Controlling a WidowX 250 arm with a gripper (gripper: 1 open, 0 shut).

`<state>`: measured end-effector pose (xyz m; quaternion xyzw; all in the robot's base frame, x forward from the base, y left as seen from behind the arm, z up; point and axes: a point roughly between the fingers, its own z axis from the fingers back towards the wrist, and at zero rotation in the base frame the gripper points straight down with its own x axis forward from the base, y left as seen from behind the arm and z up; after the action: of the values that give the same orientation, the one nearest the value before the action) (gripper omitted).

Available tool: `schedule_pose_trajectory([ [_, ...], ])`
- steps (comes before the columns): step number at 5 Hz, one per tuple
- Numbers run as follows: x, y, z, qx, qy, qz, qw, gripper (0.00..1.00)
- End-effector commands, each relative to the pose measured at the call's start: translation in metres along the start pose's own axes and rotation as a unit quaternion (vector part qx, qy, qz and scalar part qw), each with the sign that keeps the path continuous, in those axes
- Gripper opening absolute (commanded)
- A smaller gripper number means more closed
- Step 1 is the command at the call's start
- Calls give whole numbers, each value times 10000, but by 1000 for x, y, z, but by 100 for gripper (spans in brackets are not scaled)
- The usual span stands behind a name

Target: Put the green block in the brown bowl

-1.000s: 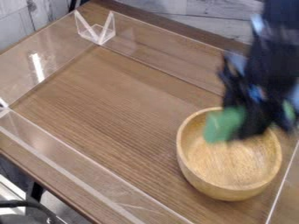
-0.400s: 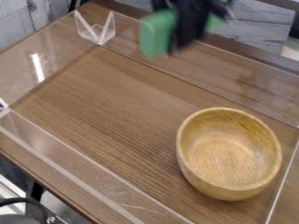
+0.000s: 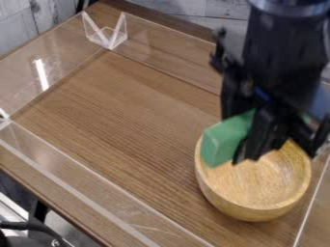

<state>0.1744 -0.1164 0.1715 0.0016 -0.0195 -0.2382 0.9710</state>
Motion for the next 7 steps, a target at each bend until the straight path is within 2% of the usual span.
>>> schedule_pose_trajectory([
  [1, 6, 6, -1, 149, -418, 159, 9989, 0],
  [3, 14, 0, -30, 320, -710, 341, 9964, 0],
  [4, 16, 7, -37, 311, -776, 545, 9950, 0],
  [7, 16, 12, -39, 75, -875, 932, 9918, 0],
])
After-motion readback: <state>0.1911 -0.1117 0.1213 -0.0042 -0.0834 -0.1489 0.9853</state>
